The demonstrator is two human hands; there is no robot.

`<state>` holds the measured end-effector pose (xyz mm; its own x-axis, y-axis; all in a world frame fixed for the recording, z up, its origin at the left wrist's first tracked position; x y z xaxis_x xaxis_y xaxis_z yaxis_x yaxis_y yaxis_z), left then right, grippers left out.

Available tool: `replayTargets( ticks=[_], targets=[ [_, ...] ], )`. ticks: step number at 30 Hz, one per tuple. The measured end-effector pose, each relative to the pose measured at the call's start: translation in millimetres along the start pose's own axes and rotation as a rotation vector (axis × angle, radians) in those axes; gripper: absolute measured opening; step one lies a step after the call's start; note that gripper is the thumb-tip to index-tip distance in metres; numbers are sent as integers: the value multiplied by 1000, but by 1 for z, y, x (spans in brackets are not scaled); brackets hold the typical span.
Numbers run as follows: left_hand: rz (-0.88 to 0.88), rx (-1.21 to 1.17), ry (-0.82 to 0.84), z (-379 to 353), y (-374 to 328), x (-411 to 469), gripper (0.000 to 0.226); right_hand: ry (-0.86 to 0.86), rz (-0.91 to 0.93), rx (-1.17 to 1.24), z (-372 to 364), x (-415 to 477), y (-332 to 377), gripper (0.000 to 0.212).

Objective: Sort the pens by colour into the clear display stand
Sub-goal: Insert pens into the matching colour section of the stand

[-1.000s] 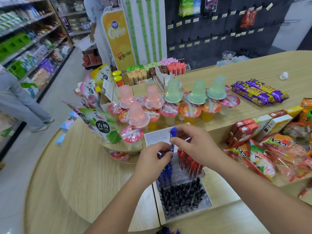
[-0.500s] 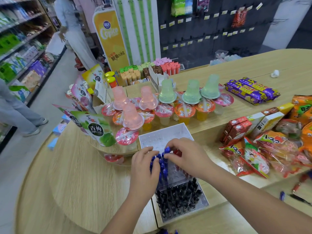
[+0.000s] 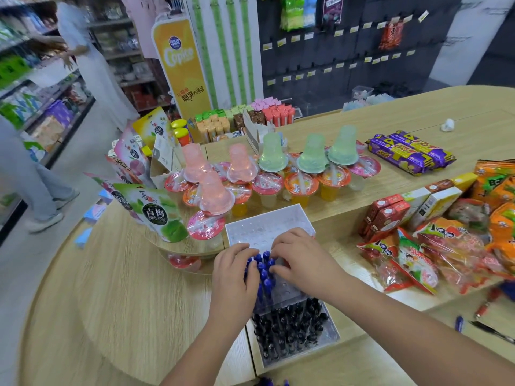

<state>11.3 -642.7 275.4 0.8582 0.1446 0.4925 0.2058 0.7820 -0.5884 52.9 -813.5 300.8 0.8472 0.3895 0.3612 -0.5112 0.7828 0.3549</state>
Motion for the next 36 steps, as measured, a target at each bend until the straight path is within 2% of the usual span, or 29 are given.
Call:
replayTargets(
  ticks=[4, 8, 13, 15, 17, 19, 24, 26, 28, 32, 36],
  targets=[
    [-1, 6, 6, -1, 2, 0, 26, -48, -18, 28, 2, 0, 2, 21],
    [-11, 12, 0, -3, 4, 0, 24, -65, -8, 1, -1, 0, 1, 19],
    [-32, 1, 47, 5, 2, -3, 40, -57, 33, -84, -2, -2, 2, 25],
    [-32, -21, 49, 12, 5, -7, 42, -180, 65, -111, 4, -16, 1, 26],
    [15, -71, 14, 24, 9, -20, 38, -353, 6, -14, 12, -42, 4, 21],
    [72, -107, -56, 36, 15, -40, 33, -434, -86, 88, 11, -78, 11, 18],
    [143, -221, -292, 52, 39, -126, 18, -257, -361, 248, -42, -178, 32, 20],
    [229, -213, -207, 43, 55, -174, 14, -134, -508, 283, -83, -218, 32, 13],
    [366, -142, -15, 23, 81, -226, 13, 11, -671, 294, -130, -258, 29, 6],
    [444, 103, 402, -34, 131, -310, 29, 257, -901, 266, -211, -304, 26, 25],
    [466, 237, 558, -84, 133, -340, 31, 306, -978, 132, -257, -310, 20, 16]
  ],
)
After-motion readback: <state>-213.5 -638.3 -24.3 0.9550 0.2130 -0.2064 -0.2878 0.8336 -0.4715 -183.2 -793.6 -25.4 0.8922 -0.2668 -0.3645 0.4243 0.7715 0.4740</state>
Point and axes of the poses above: each hand's wrist, its own x-axis towards the middle knuckle, its own z-axis out of the back of the hand, y = z × x, the point moved 1 cm from there along x, towards the middle knuckle, and after that the axes turned 15 degrees about -y, right-handed, at the moved point
